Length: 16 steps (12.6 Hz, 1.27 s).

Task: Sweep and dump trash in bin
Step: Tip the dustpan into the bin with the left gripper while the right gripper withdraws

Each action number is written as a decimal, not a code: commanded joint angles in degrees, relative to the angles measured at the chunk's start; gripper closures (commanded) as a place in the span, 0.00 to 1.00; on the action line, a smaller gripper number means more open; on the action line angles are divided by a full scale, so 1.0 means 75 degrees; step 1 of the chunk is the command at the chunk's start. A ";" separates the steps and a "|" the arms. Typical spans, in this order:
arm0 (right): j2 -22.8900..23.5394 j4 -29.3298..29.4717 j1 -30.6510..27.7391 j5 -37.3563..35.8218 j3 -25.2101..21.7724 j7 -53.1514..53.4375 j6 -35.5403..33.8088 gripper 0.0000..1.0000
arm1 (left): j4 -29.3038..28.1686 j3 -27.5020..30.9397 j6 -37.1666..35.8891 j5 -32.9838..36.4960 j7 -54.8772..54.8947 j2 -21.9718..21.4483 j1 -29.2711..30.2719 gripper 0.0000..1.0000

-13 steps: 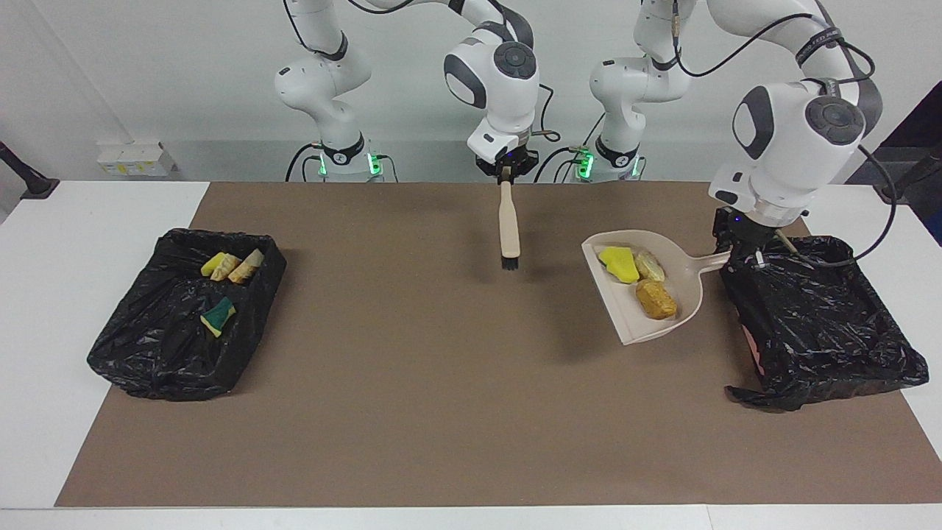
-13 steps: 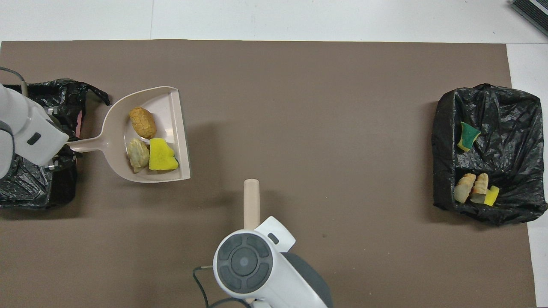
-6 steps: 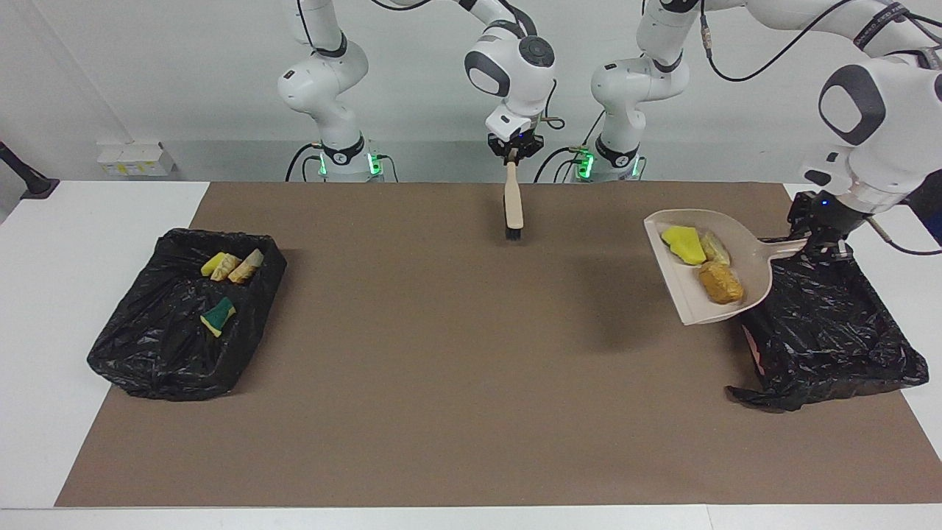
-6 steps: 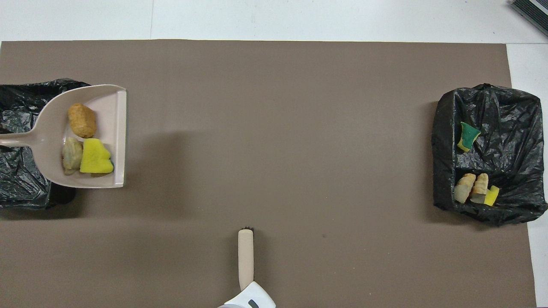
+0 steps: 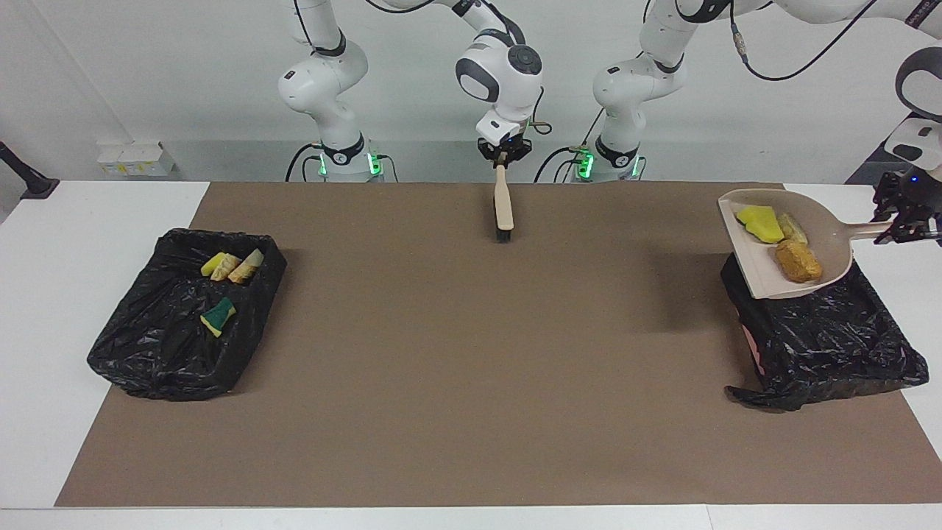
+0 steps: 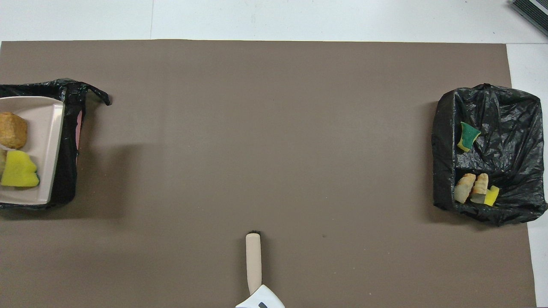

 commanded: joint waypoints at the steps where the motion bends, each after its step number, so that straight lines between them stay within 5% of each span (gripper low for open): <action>1: -0.0300 -0.0546 0.0030 0.0157 0.0002 -0.0257 0.0510 1.00 | 0.0410 -0.0095 0.0694 0.0492 0.0255 0.0315 0.0361 1.00; 4: -0.0254 -0.0547 0.0007 0.0415 0.0002 -0.0269 0.0523 0.98 | 0.0364 -0.0083 0.1702 0.1499 -0.0001 0.0608 0.0362 1.00; 7: -0.0207 -0.0535 -0.0086 0.0415 0.0002 -0.0338 0.0511 0.67 | 0.0305 -0.0025 0.2265 0.3066 -0.1510 0.1089 0.0280 1.00; 10: -0.0125 -0.0477 -0.0262 0.0415 -0.0010 -0.0491 0.0499 0.51 | 0.0036 -0.0025 0.2187 0.4614 -0.2239 0.0996 -0.0128 1.00; 14: -0.0054 -0.0045 -0.0600 0.0415 -0.0045 -0.0374 0.0382 0.14 | -0.0257 -0.0024 0.1496 0.6385 -0.2779 0.0738 -0.0621 1.00; 16: -0.0322 0.0365 -0.1093 0.0415 -0.0045 -0.0386 0.0114 0.08 | -0.0374 -0.0013 0.1412 0.6704 -0.2827 0.0504 -0.0752 1.00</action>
